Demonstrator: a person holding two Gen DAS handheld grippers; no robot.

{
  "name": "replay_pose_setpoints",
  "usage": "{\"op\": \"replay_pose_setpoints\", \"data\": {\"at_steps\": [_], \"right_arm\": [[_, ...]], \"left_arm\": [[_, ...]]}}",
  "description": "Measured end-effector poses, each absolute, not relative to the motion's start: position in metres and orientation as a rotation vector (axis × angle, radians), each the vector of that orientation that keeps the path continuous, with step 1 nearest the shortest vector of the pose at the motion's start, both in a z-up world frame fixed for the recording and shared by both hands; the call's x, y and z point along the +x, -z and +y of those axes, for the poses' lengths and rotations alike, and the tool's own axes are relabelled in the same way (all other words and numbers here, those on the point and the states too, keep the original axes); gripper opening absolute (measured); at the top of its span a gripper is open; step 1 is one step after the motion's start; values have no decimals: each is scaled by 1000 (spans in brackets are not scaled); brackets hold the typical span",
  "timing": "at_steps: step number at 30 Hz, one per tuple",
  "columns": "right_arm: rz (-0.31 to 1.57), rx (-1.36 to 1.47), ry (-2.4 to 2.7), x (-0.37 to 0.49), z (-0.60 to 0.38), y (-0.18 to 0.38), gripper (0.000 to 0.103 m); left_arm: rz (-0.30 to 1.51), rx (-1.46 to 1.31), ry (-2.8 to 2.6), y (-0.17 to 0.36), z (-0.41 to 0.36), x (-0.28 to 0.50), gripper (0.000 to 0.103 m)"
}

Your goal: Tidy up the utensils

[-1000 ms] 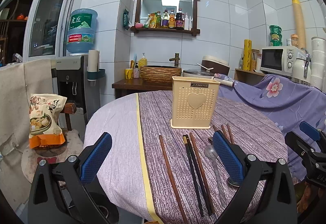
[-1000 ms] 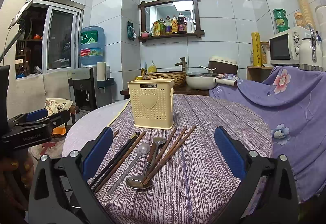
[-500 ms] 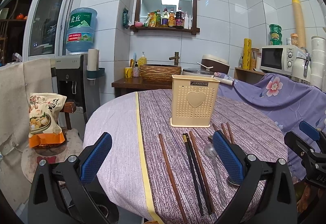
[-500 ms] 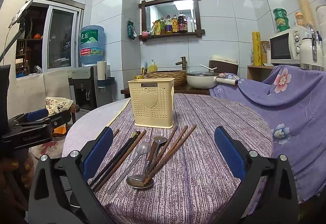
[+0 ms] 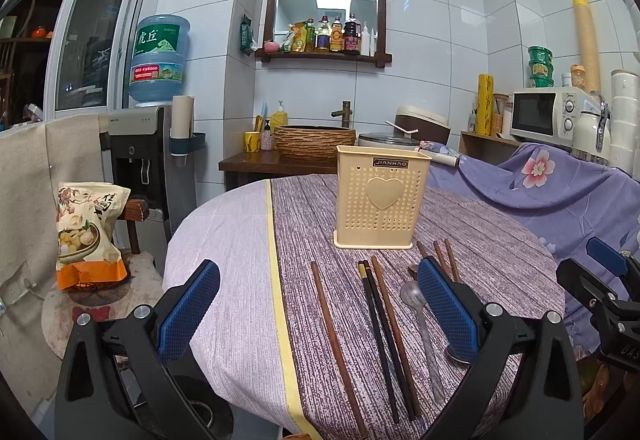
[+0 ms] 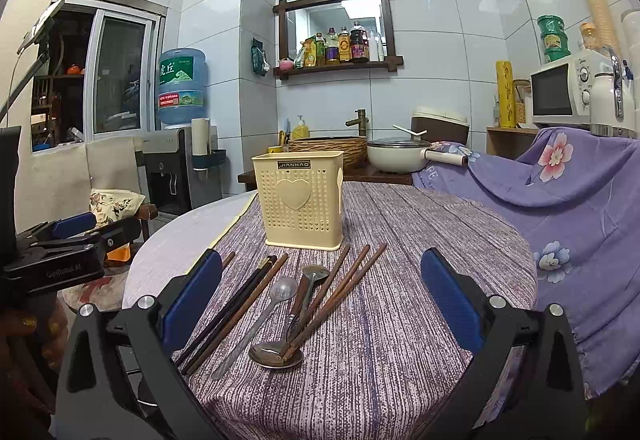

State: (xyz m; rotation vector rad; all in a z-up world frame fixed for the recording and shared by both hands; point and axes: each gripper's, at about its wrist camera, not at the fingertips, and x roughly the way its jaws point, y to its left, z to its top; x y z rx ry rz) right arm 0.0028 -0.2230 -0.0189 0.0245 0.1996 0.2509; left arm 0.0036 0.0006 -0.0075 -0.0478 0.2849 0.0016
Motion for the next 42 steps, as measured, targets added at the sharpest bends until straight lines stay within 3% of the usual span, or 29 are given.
{"op": "replay_pose_setpoints", "data": {"at_steps": [27, 42], "right_arm": [[215, 26, -248, 6, -221, 23, 98], [373, 9, -224, 49, -230, 30, 98]], "left_arm": [[304, -42, -5, 12, -1, 7, 97], [401, -22, -48, 25, 16, 41, 97]]}}
